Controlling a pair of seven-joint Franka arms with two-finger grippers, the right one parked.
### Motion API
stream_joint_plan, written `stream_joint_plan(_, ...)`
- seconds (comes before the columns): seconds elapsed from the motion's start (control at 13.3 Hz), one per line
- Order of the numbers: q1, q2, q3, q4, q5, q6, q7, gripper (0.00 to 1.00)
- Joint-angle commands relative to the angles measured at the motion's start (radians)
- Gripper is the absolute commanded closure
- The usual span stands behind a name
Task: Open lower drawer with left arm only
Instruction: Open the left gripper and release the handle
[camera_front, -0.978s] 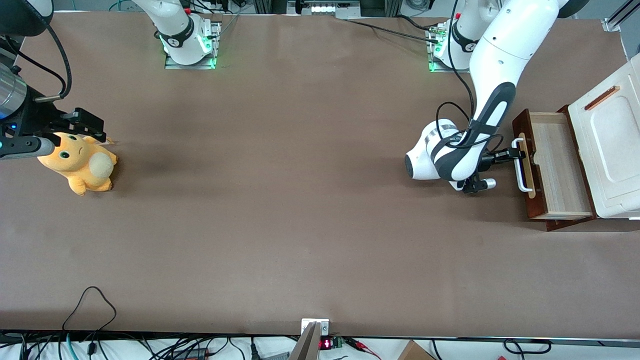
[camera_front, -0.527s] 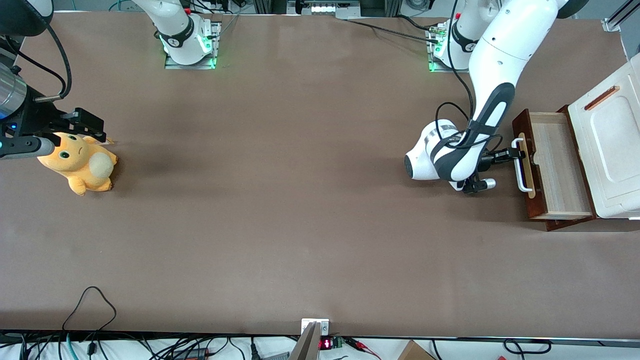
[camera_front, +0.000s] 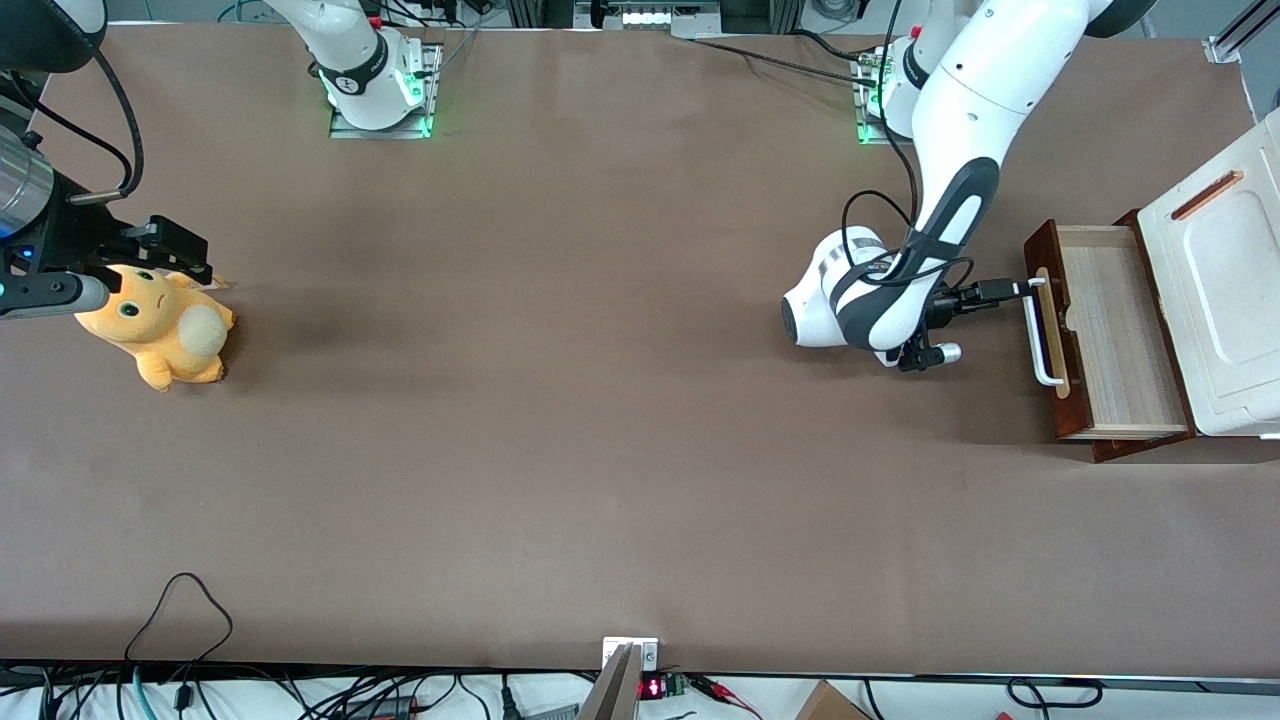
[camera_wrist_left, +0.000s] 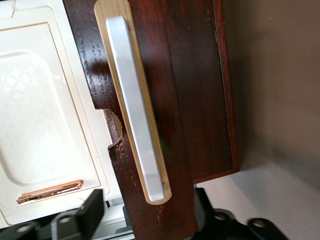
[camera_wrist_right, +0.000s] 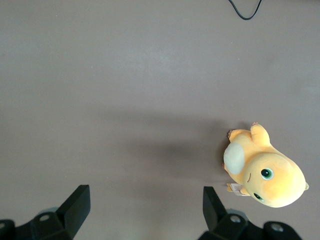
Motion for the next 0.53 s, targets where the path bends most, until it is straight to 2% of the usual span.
stream_joint_plan(0.0,-0.001,0.003,0.001,0.012,-0.020,-0.017,0.003,0.00)
stream_joint_plan(0.23,0.002,-0.008,0.022,0.053,-0.069,-0.011,0.049,0.00)
stream_joint_plan(0.45,0.002,-0.060,0.096,0.196,-0.158,-0.008,0.310,0.00)
